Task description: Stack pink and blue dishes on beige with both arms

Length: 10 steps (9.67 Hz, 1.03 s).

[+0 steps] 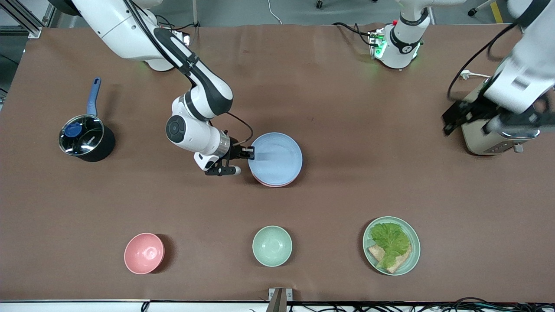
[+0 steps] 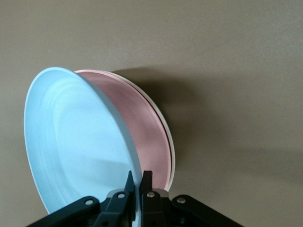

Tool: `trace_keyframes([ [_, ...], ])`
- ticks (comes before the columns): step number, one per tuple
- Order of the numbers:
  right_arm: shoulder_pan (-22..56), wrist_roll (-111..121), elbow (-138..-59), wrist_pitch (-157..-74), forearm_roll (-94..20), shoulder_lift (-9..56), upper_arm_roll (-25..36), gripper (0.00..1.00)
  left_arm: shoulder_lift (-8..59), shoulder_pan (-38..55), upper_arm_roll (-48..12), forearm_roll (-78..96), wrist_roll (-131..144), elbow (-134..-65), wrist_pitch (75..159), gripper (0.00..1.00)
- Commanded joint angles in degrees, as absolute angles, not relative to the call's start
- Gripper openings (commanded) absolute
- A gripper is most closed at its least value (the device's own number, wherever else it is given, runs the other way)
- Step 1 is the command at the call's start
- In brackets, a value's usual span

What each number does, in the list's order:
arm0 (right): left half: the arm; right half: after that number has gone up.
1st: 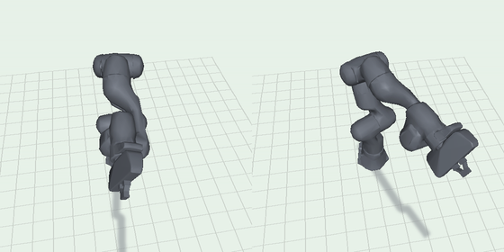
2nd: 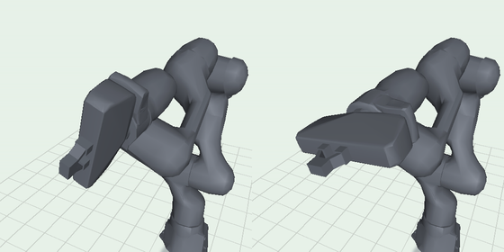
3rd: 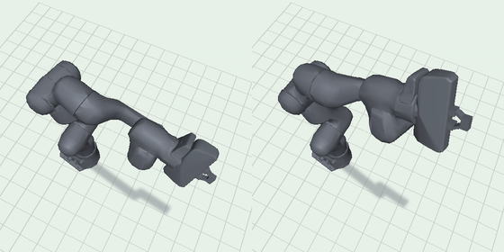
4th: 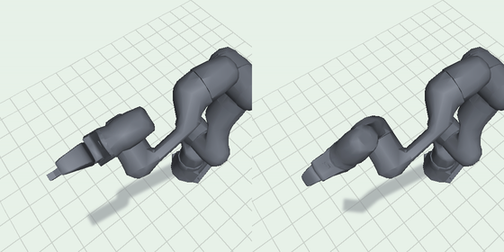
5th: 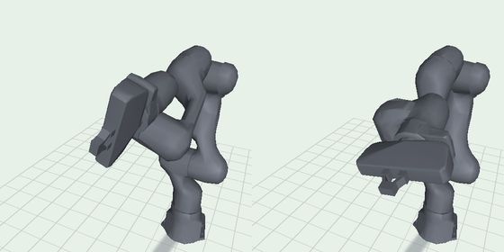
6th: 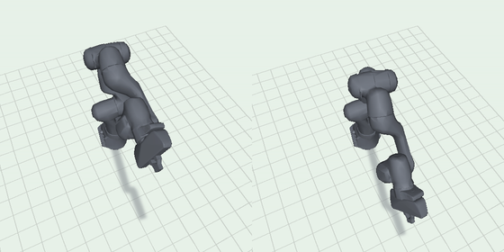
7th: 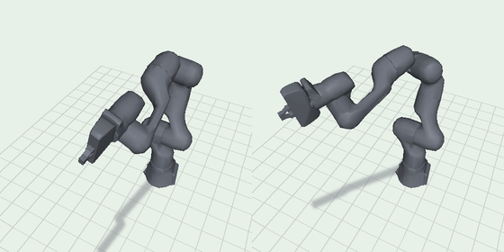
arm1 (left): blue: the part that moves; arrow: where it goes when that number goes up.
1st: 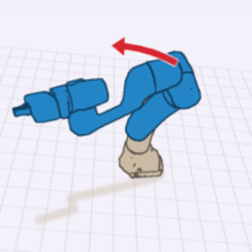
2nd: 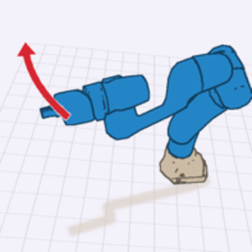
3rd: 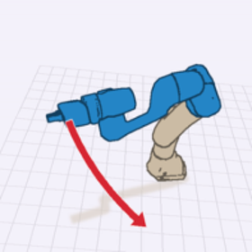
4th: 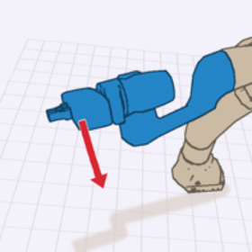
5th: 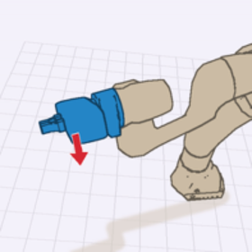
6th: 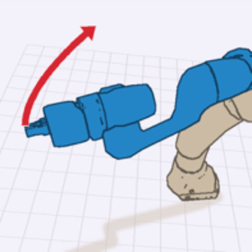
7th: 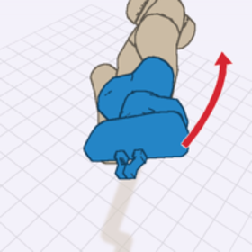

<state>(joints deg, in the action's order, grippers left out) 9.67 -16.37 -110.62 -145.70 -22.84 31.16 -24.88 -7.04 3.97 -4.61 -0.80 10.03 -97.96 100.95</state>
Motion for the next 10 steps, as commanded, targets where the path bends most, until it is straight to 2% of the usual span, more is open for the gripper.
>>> trace_keyframes([
  [1,9.49,-16.87,-112.50,-146.60,-23.91,30.23,-25.40,0.06,-8.96,3.61,-3.78,-0.17,8.02,-98.28,97.92,1.00],
  [3,10.98,-17.22,-113.02,-147.47,-23.91,30.32,-25.31,0.09,-3.46,3.60,-2.21,0.00,7.03,-87.78,89.70,1.00],
  [4,10.99,-19.14,-113.72,-147.92,-23.91,30.41,-25.31,0.47,-0.56,3.60,-1.76,0.09,6.51,-83.54,86.52,1.00],
  [5,10.55,-20.29,-113.56,-147.05,-23.82,29.63,-25.40,0.99,-0.18,3.52,-1.76,0.00,6.07,-83.15,86.48,1.00],
  [8,4.86,-19.95,-110.75,-135.66,-21.72,19.11,-24.96,1.00,-1.84,2.90,-1.93,0.09,6.42,-85.60,85.25,1.00],
  [10,-0.16,-20.21,-109.26,-125.48,-11.57,11.12,-24.87,1.00,-2.98,2.29,-2.46,0.26,7.29,-87.09,85.60,1.00],
])
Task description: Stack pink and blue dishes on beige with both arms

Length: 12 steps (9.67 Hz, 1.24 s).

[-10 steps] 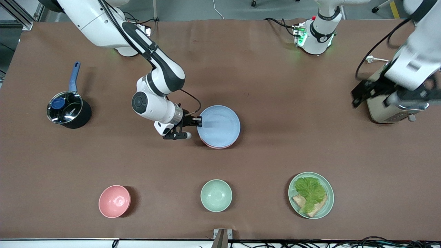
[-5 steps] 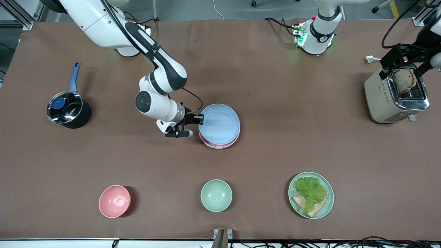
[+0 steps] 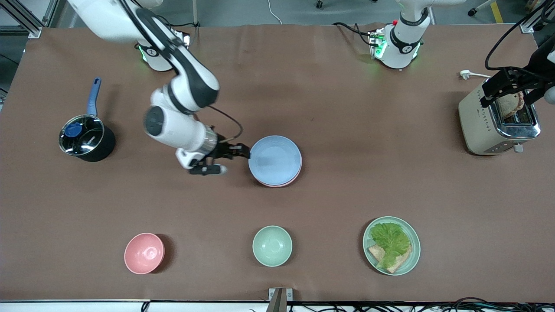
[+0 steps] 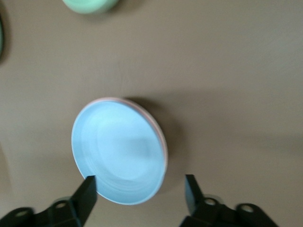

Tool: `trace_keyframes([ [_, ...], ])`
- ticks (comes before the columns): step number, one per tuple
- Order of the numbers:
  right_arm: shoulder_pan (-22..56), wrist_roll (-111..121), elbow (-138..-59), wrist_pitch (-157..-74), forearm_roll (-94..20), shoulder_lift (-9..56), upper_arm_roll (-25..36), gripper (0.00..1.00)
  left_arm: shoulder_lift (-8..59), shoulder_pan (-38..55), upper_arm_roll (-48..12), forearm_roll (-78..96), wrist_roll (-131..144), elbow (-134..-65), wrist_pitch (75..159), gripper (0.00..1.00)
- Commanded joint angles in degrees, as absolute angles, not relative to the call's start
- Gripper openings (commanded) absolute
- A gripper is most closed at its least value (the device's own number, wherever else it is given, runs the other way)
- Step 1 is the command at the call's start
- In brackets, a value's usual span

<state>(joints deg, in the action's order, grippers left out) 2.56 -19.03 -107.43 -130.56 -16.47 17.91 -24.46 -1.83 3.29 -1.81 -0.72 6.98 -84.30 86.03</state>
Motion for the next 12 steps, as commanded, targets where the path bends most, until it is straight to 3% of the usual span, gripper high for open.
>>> trace_keyframes([
  [1,-1.57,-20.30,-108.03,-119.42,-6.73,6.81,-23.74,1.00,-2.99,2.29,-2.46,1.31,7.21,-87.10,85.61,1.00],
  [3,-1.68,-19.78,-104.44,-111.31,-1.35,1.95,-15.35,1.00,-2.99,2.29,-2.46,1.32,3.71,-87.19,85.52,1.00],
  [7,-1.23,-11.84,-88.45,-94.60,1.24,0.70,1.64,1.00,-2.99,1.41,-2.37,1.32,-0.34,-87.36,85.17,1.00],
  [10,-1.67,-5.55,-80.98,-85.71,1.76,0.79,4.83,1.00,-2.90,1.23,-2.55,1.23,-0.70,-86.92,84.99,1.00],
  [12,-1.84,-4.75,-81.56,-85.16,0.88,0.97,4.83,1.00,-2.90,0.01,-4.03,1.41,1.39,-86.75,84.21,1.00],
])
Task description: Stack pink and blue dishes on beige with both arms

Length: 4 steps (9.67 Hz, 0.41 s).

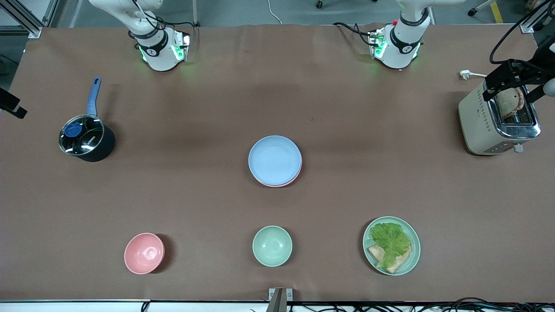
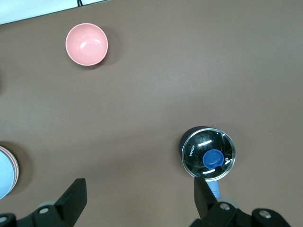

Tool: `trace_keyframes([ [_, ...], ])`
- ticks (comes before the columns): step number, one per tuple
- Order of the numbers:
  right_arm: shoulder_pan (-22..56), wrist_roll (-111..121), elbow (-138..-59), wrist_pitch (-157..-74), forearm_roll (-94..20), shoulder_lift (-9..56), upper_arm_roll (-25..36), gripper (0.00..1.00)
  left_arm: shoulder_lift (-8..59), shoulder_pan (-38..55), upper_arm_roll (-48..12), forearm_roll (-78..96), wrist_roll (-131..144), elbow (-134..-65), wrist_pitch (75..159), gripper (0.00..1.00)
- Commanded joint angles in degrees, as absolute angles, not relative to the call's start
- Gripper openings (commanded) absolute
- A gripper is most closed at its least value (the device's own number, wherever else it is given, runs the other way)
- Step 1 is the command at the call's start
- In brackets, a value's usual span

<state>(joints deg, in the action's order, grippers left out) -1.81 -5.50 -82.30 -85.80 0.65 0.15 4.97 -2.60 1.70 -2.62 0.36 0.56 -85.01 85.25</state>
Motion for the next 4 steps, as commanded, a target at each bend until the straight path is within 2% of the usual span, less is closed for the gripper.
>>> trace_keyframes([
  [1,-1.76,-4.75,-81.56,-84.99,0.79,0.97,4.75,1.00,-2.99,-0.96,-4.91,1.41,1.58,-86.84,84.11,1.00],
  [4,-1.84,-4.57,-81.56,-84.82,-1.39,0.97,4.92,1.00,-2.90,-0.79,-4.83,1.58,1.76,-86.92,84.11,1.00],
])
